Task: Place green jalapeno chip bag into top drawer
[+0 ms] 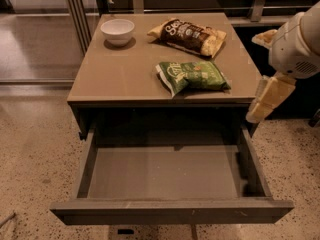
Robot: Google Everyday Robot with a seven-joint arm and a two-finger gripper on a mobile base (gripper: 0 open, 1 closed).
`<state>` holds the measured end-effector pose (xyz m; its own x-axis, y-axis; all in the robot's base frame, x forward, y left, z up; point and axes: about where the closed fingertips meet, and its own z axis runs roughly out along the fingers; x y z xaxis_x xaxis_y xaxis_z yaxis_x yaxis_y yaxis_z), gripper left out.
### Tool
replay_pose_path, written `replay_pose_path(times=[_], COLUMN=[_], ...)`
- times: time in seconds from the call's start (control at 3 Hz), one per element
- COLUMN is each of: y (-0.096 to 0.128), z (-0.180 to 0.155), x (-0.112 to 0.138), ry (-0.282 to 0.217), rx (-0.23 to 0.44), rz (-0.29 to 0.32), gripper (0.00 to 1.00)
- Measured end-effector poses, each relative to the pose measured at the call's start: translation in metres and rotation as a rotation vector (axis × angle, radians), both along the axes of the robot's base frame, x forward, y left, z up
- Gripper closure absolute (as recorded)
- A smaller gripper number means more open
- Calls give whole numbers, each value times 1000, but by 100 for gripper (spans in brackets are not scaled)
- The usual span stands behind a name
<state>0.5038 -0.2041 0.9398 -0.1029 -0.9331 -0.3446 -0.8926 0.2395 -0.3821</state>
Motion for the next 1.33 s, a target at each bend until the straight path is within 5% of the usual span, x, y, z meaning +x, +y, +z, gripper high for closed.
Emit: replay_pose_path(times=[0.33, 0.67, 1.0, 1.33], y=[27, 51, 69, 81], z=[-8, -15, -30, -47], x=[54, 99, 131, 149], ry=[-118, -182, -189, -165], rx=[121, 241, 307, 330], rz=[78, 129, 154, 162], gripper=[0, 0, 0, 18])
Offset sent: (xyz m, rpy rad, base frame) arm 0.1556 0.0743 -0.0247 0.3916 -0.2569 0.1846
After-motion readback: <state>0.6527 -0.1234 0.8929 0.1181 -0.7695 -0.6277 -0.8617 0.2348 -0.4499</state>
